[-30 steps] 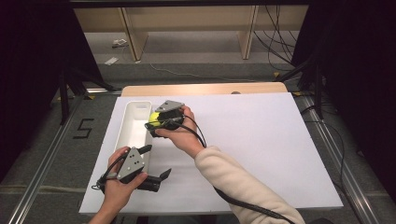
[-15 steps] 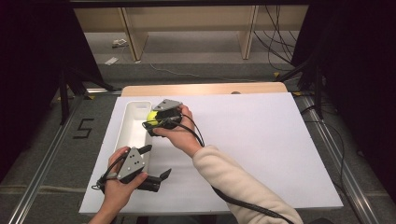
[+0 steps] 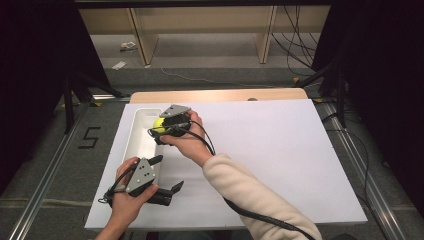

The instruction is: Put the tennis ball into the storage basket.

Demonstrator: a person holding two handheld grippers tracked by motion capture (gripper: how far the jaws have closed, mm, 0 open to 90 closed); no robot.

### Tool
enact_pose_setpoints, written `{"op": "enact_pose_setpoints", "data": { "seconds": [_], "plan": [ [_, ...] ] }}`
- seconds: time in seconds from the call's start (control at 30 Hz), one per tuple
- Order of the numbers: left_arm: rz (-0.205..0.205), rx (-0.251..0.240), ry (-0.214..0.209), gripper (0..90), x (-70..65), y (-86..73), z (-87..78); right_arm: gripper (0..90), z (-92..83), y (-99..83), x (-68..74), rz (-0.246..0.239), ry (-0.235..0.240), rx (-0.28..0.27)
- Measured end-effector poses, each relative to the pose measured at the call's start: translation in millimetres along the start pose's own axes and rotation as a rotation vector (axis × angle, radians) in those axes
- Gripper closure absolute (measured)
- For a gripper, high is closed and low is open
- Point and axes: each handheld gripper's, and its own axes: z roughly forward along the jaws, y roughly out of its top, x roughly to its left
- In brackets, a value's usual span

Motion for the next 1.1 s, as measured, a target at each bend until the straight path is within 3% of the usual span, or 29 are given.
{"op": "enact_pose_setpoints", "data": {
  "seconds": [1.1],
  "plan": [
    [0.004, 0.004, -0.004, 0.0, 0.0, 0.1, -0.1, 27.0, 6.8, 9.1, 5.1, -0.003, 0.011, -0.009]
  ]
}}
